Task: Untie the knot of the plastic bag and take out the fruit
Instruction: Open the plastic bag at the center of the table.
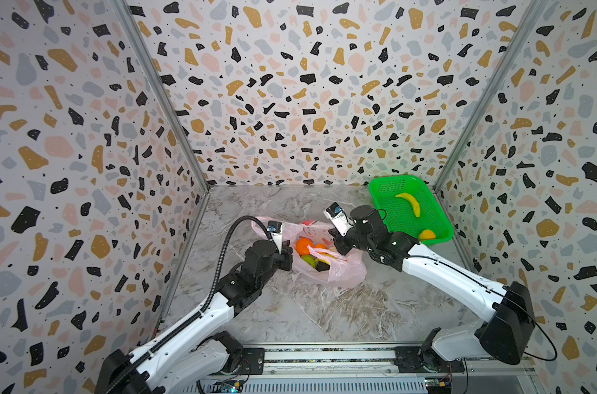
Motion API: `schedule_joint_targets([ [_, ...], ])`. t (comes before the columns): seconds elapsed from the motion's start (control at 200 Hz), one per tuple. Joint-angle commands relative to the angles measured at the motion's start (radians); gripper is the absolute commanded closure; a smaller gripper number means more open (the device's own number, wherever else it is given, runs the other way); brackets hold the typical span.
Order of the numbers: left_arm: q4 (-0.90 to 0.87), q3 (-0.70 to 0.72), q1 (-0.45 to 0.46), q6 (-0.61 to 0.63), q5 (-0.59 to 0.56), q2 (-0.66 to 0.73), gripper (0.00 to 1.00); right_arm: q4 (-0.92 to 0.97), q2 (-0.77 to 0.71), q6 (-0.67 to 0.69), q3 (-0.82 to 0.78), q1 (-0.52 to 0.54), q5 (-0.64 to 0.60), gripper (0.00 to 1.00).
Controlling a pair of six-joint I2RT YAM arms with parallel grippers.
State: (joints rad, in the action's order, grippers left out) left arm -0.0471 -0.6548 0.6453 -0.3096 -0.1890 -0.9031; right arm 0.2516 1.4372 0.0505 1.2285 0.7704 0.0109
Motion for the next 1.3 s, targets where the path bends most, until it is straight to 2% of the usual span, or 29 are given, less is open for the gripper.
schedule_joint_targets([
  [0.0,-0.018,0.019,0.029,-0.074,-0.025,0.089,1.0,0.004,0.015,0.028,0.082,-0.018,0.006,1.0],
  [0.07,-0.032,0.047,0.051,-0.101,-0.049,0.134,1.0,0.025,0.051,0.032,0.12,-0.026,0.029,1.0],
  [0.095,-0.034,0.06,0.056,-0.109,-0.053,0.145,1.0,0.042,0.063,0.034,0.133,-0.03,0.039,0.97],
  [0.21,-0.024,0.098,0.072,-0.134,-0.052,0.159,1.0,0.191,0.116,0.049,0.238,-0.039,0.051,0.55],
  [0.305,-0.006,0.101,0.086,-0.142,-0.058,0.16,1.0,0.306,0.092,0.043,0.326,-0.039,0.062,0.31],
  [0.365,0.001,0.1,0.094,-0.14,-0.067,0.162,1.0,0.394,0.072,0.03,0.397,-0.039,0.088,0.23],
  [0.47,0.024,0.109,0.098,-0.141,-0.072,0.178,1.0,0.48,0.031,-0.015,0.49,-0.03,0.179,0.22],
  [0.566,0.038,0.116,0.102,-0.141,-0.076,0.191,1.0,0.482,-0.007,-0.068,0.518,0.029,0.275,0.22],
  [0.701,0.048,0.129,0.103,-0.139,-0.094,0.229,1.0,0.501,0.031,-0.169,0.521,0.114,0.316,0.25],
  [0.796,0.057,0.14,0.103,-0.136,-0.089,0.246,1.0,0.491,0.082,-0.232,0.497,0.139,0.264,0.33],
  [0.931,0.072,0.164,0.105,-0.141,-0.075,0.251,1.0,0.49,0.18,-0.251,0.499,0.145,0.191,0.42],
  [1.026,0.083,0.179,0.105,-0.146,-0.078,0.26,1.0,0.495,0.245,-0.251,0.496,0.156,0.147,0.44],
  [1.116,0.087,0.185,0.104,-0.146,-0.085,0.274,1.0,0.527,0.273,-0.249,0.448,0.167,0.05,0.44],
  [1.211,0.081,0.19,0.104,-0.148,-0.097,0.283,1.0,0.632,0.244,-0.269,0.378,0.172,-0.012,0.45],
  [1.296,0.084,0.195,0.105,-0.155,-0.094,0.289,1.0,0.66,0.144,-0.304,0.267,0.192,-0.034,0.44],
])
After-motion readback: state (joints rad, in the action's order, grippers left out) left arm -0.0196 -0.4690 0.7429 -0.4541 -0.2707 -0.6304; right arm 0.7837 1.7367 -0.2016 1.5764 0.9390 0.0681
